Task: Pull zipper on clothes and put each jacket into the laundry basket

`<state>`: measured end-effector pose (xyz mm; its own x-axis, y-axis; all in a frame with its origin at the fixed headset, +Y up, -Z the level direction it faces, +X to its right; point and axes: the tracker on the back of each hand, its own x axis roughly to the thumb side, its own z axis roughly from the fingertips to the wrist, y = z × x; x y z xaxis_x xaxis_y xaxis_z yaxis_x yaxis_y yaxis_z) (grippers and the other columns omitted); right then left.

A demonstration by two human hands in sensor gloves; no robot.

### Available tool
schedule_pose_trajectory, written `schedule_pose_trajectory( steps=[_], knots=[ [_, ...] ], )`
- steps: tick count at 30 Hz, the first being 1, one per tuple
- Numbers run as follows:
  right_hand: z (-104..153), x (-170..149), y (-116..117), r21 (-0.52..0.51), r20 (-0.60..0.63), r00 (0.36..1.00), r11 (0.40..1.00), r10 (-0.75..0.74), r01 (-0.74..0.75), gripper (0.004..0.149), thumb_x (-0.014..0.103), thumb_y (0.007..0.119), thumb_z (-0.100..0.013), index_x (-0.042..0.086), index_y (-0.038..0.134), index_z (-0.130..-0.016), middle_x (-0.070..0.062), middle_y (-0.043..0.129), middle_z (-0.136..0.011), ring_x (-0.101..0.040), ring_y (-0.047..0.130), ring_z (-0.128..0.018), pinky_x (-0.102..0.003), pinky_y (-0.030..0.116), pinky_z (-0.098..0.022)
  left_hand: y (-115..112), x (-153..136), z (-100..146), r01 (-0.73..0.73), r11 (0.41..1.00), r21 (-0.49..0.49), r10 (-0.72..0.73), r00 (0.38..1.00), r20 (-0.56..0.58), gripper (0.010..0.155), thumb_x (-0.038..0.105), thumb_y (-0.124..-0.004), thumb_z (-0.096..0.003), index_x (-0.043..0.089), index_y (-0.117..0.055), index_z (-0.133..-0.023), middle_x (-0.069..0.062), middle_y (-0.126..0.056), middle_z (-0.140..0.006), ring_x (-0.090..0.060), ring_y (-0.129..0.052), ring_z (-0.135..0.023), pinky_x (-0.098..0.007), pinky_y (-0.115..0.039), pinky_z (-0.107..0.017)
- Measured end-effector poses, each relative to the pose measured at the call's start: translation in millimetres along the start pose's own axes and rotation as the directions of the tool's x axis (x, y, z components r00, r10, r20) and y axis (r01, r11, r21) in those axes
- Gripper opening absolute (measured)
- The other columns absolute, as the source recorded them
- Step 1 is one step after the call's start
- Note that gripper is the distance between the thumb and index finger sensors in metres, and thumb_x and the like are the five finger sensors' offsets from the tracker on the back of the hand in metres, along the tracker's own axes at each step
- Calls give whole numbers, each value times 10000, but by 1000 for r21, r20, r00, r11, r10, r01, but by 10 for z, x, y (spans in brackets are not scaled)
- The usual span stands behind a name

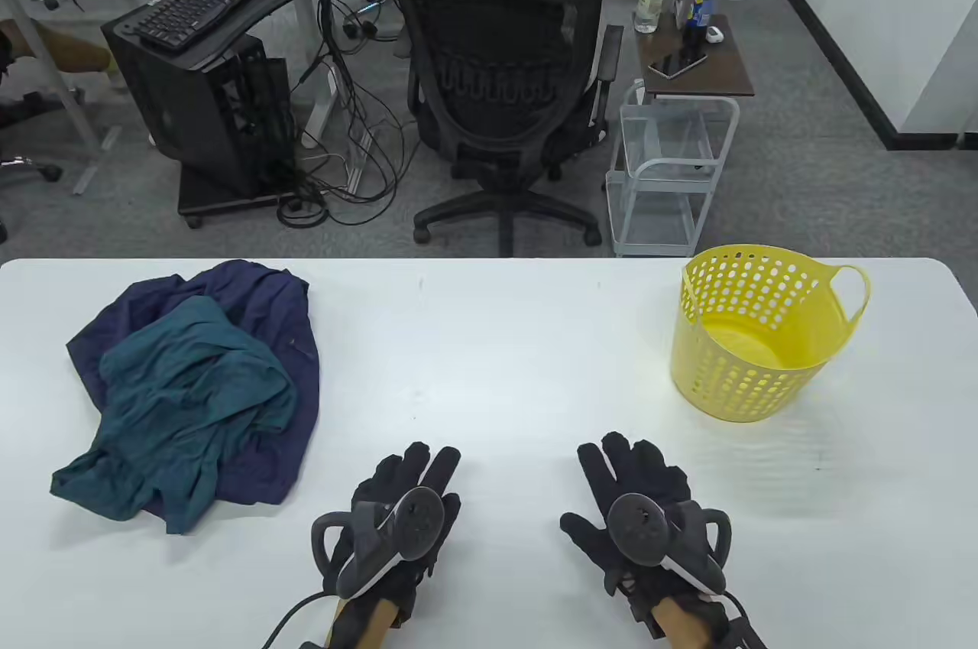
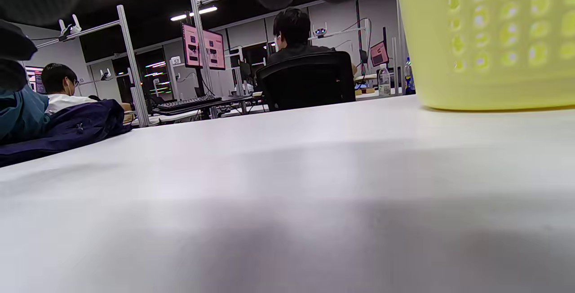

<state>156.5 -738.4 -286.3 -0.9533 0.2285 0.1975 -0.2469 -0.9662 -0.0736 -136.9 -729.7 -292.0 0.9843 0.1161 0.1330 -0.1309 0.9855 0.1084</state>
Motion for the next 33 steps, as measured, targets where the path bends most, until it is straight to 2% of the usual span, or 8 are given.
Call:
schedule_pose_trajectory(
  steps=[16,19,25,28,30,33],
  knots=[
    [2,-7,56,19,3,1000,1000,-15,15,833,758,675,-438,377,379,-1117,-13,390,-1238,-479,368,-1083,-763,405,-673,8,4,8,3,1000,4,-3,1000,4,601,639,-683,-386,531,-611,-973,85,-727,-1103,-300,-836,-937,-533,-739,-631],
    [8,-8,37,10,5,1000,999,-31,31,831,771,658,-433,396,372,-1117,6,403,-1243,-503,314,-1089,-796,365,-657,109,-58,-51,51,998,33,-51,999,0,599,640,-683,-383,539,-611,-969,94,-741,-1094,-278,-864,-918,-511,-764,-615],
    [43,-26,-11,-22,6,999,999,-38,38,829,772,653,-434,389,383,-1118,-6,416,-1242,-504,312,-1090,-808,358,-646,595,-451,-342,76,989,126,-62,992,-113,590,628,-698,-382,529,-641,-961,94,-781,-1072,-265,-885,-902,-510,-770,-606],
    [54,-75,-21,-22,-10,999,999,-42,42,826,768,656,-433,388,389,-1117,-7,418,-1240,-501,312,-1091,-805,352,-650,863,-743,-548,122,980,155,-86,972,-218,590,626,-704,-382,524,-651,-960,93,-786,-1070,-271,-866,-918,-518,-758,-616],
    [57,-111,-29,-24,-21,998,998,-54,54,825,762,660,-434,381,395,-1117,-12,419,-1239,-500,313,-1090,-804,348,-651,983,-1005,-709,173,978,114,-128,936,-327,601,633,-704,-382,529,-633,-969,107,-752,-1093,-299,-805,-961,-532,-732,-635],
    [58,-142,-38,-28,-32,998,998,-57,56,822,758,662,-435,377,403,-1116,-16,425,-1236,-497,316,-1090,-799,343,-656,1018,-1340,-867,194,980,43,-158,891,-425,639,650,-715,-373,544,-580,-988,109,-660,-1144,-339,-660,-1040,-583,-666,-675]
  ],
)
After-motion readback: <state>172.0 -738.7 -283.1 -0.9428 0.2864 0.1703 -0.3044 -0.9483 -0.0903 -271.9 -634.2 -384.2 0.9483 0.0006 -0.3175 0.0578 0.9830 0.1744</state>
